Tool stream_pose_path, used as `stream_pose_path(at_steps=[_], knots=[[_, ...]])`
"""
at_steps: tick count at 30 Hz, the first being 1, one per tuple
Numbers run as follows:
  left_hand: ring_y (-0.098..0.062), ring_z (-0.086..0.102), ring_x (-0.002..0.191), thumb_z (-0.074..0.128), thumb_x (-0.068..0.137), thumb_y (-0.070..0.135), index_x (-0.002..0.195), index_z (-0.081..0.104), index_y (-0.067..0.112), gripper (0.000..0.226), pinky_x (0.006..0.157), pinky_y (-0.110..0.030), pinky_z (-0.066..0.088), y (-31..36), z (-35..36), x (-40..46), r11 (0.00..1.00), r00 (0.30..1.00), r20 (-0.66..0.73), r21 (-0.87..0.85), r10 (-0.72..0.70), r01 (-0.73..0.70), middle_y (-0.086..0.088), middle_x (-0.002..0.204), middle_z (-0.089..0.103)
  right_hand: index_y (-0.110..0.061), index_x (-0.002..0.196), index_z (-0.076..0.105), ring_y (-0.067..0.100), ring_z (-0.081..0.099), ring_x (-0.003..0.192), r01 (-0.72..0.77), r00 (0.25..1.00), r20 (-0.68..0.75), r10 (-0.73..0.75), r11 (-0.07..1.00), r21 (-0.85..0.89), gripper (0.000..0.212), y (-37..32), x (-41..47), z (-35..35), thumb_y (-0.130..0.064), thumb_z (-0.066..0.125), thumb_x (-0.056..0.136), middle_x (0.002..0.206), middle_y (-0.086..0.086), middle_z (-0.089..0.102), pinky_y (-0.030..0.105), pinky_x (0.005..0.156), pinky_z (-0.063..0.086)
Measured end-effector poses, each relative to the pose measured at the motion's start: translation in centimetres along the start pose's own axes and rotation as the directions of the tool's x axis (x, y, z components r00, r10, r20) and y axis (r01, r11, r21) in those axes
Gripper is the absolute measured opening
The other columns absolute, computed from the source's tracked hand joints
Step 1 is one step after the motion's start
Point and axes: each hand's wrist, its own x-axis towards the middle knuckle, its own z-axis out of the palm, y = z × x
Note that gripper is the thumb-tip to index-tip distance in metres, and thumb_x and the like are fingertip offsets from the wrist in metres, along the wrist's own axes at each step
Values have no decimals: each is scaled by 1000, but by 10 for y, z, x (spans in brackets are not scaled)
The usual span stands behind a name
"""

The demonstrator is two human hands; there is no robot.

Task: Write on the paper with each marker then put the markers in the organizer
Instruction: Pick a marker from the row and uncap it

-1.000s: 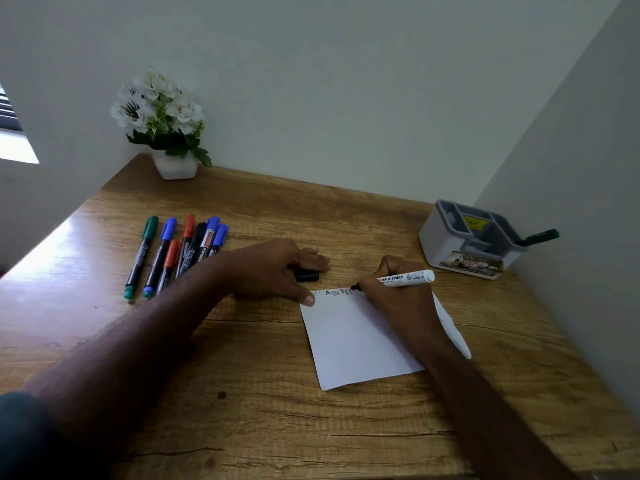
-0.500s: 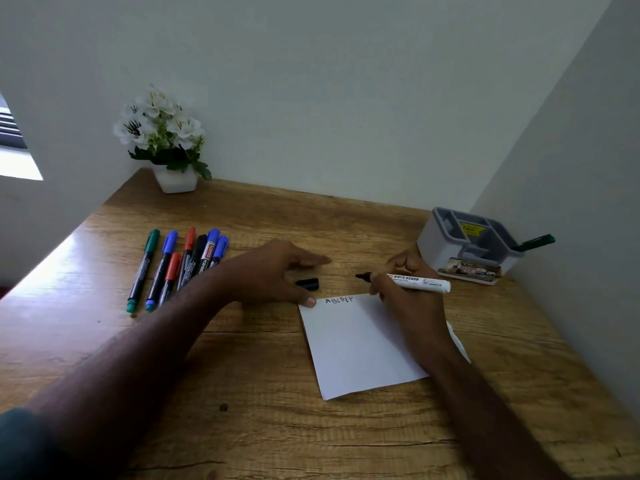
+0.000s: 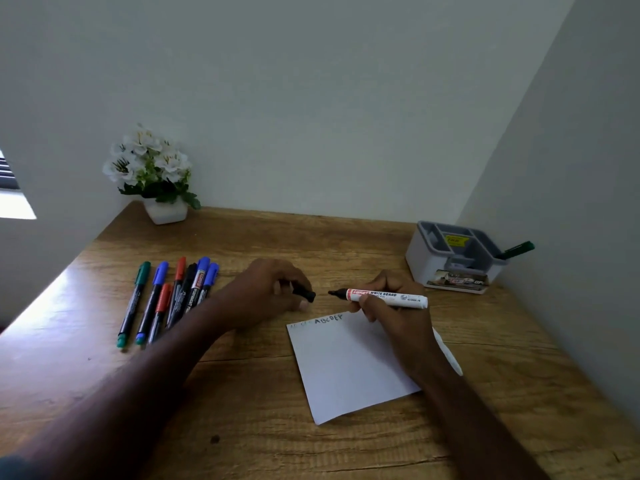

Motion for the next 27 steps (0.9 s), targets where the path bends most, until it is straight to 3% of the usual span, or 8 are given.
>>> stream_pose_path(at_steps=[5, 9, 13, 16, 20, 23, 27], knots=[[4, 57, 96, 67, 89, 19, 104, 69, 34, 21, 75, -5, 42, 11, 0, -1, 990, 999, -32, -134, 33, -37, 21, 100, 67, -9, 71, 67, 33, 67, 70, 5, 1000, -12, -5, 998, 61, 18, -4, -1, -1, -26, 71, 76, 69, 8, 69, 30, 60, 52], [-1, 60, 97, 67, 89, 18, 106, 73, 28, 21, 79, -11, 46, 14, 1, -2, 978, 999, -26, -204, 43, -47, 16, 101, 71, 2, 77, 68, 29, 65, 68, -6, 1000, 24, 5, 999, 42, 21, -3, -1, -1, -19, 71, 78, 71, 6, 70, 31, 61, 52], [-2, 62, 96, 68, 88, 17, 106, 73, 24, 21, 79, -14, 48, 16, 3, -2, 969, 997, -29, -234, 70, -75, 14, 100, 72, 3, 80, 69, 19, 65, 65, -23, 997, 69, 19, 998, 55, 14, -2, -1, -1, -11, 68, 80, 74, 8, 72, 26, 60, 52], [-3, 63, 95, 67, 88, 14, 105, 73, 25, 21, 78, -15, 48, 20, 3, -2, 964, 995, -11, -245, 101, -101, 12, 99, 73, 3, 84, 66, 20, 65, 64, -52, 993, 109, 43, 996, 78, 12, 1, -1, 0, -8, 68, 82, 77, 10, 73, 29, 58, 52], [-15, 66, 97, 66, 89, 13, 106, 73, 23, 20, 84, -38, 54, 19, 3, -3, 960, 994, 30, -263, 103, -91, 5, 100, 73, 5, 85, 62, 25, 65, 62, -72, 988, 141, 58, 993, 94, 13, 4, 0, -1, -5, 71, 84, 78, 13, 74, 35, 58, 52], [-22, 66, 94, 65, 90, 14, 106, 73, 20, 19, 82, -49, 54, 17, 3, -5, 953, 994, 34, -289, 105, -91, 0, 98, 73, -4, 79, 66, 22, 67, 64, -70, 988, 141, 61, 996, 59, 10, 2, 0, -2, -9, 74, 84, 74, 9, 74, 29, 59, 53], [-11, 61, 73, 66, 89, 10, 97, 74, 19, 15, 67, -35, 49, 18, 6, -5, 928, 995, 5, -361, 101, -92, 0, 82, 70, -22, 73, 69, 19, 64, 61, -79, 987, 147, 58, 987, 140, 10, -1, 0, 0, -22, 74, 82, 73, 14, 73, 29, 58, 50]])
